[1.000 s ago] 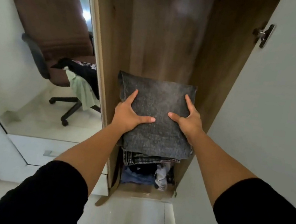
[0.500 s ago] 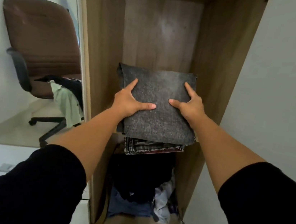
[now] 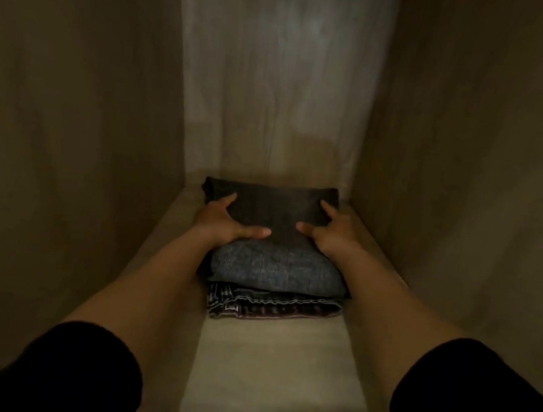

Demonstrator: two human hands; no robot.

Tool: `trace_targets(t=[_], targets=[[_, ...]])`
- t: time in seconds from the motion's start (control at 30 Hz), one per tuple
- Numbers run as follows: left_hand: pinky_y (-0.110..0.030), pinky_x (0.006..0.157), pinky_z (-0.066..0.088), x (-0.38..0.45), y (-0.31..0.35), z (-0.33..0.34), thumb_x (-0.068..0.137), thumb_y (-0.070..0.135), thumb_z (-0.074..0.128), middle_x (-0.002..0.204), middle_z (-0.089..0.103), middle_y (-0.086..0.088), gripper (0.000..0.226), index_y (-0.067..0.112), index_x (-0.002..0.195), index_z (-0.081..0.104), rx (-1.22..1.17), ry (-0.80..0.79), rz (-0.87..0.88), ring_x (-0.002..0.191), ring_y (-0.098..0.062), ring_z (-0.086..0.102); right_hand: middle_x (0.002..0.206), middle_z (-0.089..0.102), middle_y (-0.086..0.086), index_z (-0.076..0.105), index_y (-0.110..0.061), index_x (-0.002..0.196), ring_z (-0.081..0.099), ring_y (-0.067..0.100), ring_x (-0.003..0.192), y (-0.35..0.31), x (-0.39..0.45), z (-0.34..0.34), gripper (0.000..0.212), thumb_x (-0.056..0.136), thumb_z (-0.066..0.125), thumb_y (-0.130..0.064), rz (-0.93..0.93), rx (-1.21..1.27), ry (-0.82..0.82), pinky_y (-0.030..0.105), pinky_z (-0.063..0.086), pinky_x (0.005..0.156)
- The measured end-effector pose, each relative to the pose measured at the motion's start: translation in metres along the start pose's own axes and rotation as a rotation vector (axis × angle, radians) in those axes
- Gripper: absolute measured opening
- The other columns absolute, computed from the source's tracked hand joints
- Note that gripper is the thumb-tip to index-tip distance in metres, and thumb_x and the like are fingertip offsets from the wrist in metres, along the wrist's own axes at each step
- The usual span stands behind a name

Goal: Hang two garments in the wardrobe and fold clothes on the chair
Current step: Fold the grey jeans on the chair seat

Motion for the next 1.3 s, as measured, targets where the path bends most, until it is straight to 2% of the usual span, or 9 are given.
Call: trace_targets(t=[0.27, 0.57, 0.7, 0.83, 0.9, 0.97, 1.07, 1.13, 1.3], targets=[[-0.035, 0.111, 0.035, 0.098, -0.005, 0.008, 0.054, 0.050, 0.085, 0.152, 0.031, -0.006, 0.115, 0.019, 0.148, 0.027, 0.058, 0.024, -0.014, 0.135, -0.023, 0.038, 0.153, 0.030, 0.008, 0.028, -0.021, 0.148, 0.034, 0.027, 0.137, 0.015, 0.098, 0.022, 0.077, 0.084, 0.064, -0.045, 0.014, -0.204, 0.003, 0.033, 0.031, 0.111], [-0.030, 0.108, 0.032, 0.117, -0.007, 0.011, 0.054, 0.056, 0.082, 0.153, 0.029, -0.004, 0.113, 0.024, 0.147, 0.026, 0.086, 0.065, -0.031, 0.136, -0.022, 0.035, 0.154, 0.027, 0.007, 0.023, -0.023, 0.149, 0.034, 0.026, 0.137, 0.020, 0.118, 0.027, 0.075, 0.087, 0.062, -0.042, 0.062, -0.107, -0.073, 0.027, 0.031, 0.108], [-0.041, 0.111, 0.031, 0.093, -0.005, 0.008, 0.065, 0.077, 0.059, 0.152, 0.029, -0.012, 0.102, 0.030, 0.147, 0.022, 0.303, 0.158, -0.076, 0.137, -0.032, 0.028, 0.155, 0.025, 0.003, 0.013, -0.031, 0.150, 0.033, 0.026, 0.137, 0.015, 0.092, 0.021, 0.082, 0.086, 0.061, -0.046, 0.137, 0.002, -0.145, 0.028, 0.029, 0.109], [-0.037, 0.111, 0.026, 0.053, 0.005, -0.005, 0.078, 0.078, 0.033, 0.147, 0.034, -0.017, 0.087, 0.023, 0.144, 0.034, 0.102, 0.332, 0.005, 0.136, -0.033, 0.029, 0.157, 0.019, 0.005, 0.009, -0.041, 0.148, 0.024, 0.028, 0.141, 0.006, 0.048, 0.008, 0.088, 0.078, 0.055, -0.067, 0.148, -0.049, -0.043, 0.038, 0.025, 0.116], [-0.035, 0.108, 0.028, 0.023, 0.017, -0.012, 0.081, 0.076, 0.021, 0.142, 0.043, -0.016, 0.086, 0.016, 0.138, 0.044, -0.042, 0.448, 0.072, 0.131, -0.031, 0.038, 0.158, 0.017, 0.004, 0.014, -0.037, 0.149, 0.022, 0.026, 0.143, -0.007, 0.016, -0.002, 0.078, 0.085, 0.049, -0.063, 0.097, -0.038, 0.095, 0.033, 0.021, 0.115], [-0.032, 0.111, 0.026, -0.018, 0.035, -0.014, 0.095, 0.055, 0.026, 0.145, 0.041, -0.010, 0.061, 0.016, 0.139, 0.043, -0.260, 0.495, 0.081, 0.134, -0.027, 0.037, 0.155, 0.023, 0.005, 0.023, -0.032, 0.148, 0.027, 0.025, 0.141, -0.021, -0.021, -0.009, 0.067, 0.090, 0.050, -0.053, 0.063, 0.093, 0.223, 0.030, 0.025, 0.111], [-0.029, 0.114, 0.023, -0.085, 0.050, -0.006, 0.100, 0.045, 0.027, 0.147, 0.040, -0.002, 0.050, 0.020, 0.141, 0.040, -0.514, 0.480, 0.147, 0.136, -0.019, 0.036, 0.147, 0.040, 0.001, 0.038, -0.029, 0.143, 0.040, 0.021, 0.133, -0.040, -0.089, -0.007, 0.057, 0.090, 0.058, -0.038, 0.012, 0.410, 0.287, 0.026, 0.033, 0.104], [-0.041, 0.112, 0.031, -0.137, 0.048, 0.003, 0.093, 0.055, 0.027, 0.143, 0.046, 0.003, 0.056, 0.027, 0.138, 0.045, -0.615, 0.453, 0.226, 0.132, -0.015, 0.041, 0.142, 0.046, 0.001, 0.043, -0.026, 0.140, 0.046, 0.017, 0.128, -0.044, -0.142, -0.004, 0.053, 0.090, 0.059, -0.030, -0.019, 0.553, 0.284, 0.021, 0.035, 0.098], [-0.035, 0.104, 0.038, -0.259, 0.013, 0.032, 0.100, 0.047, 0.022, 0.129, 0.051, 0.017, 0.047, 0.029, 0.134, 0.048, -0.774, 0.377, 0.222, 0.114, -0.001, 0.048, 0.139, 0.049, 0.000, 0.045, -0.028, 0.138, 0.048, 0.010, 0.124, -0.031, -0.274, 0.005, 0.048, 0.091, 0.059, -0.026, -0.045, 0.644, 0.197, 0.018, 0.035, 0.090]])
Point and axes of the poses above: each hand's wrist, its own x-axis towards the middle knuckle, its own z-axis out of the palm, y = z × x, the point moved 3 cm from there along x, towards the middle knuckle
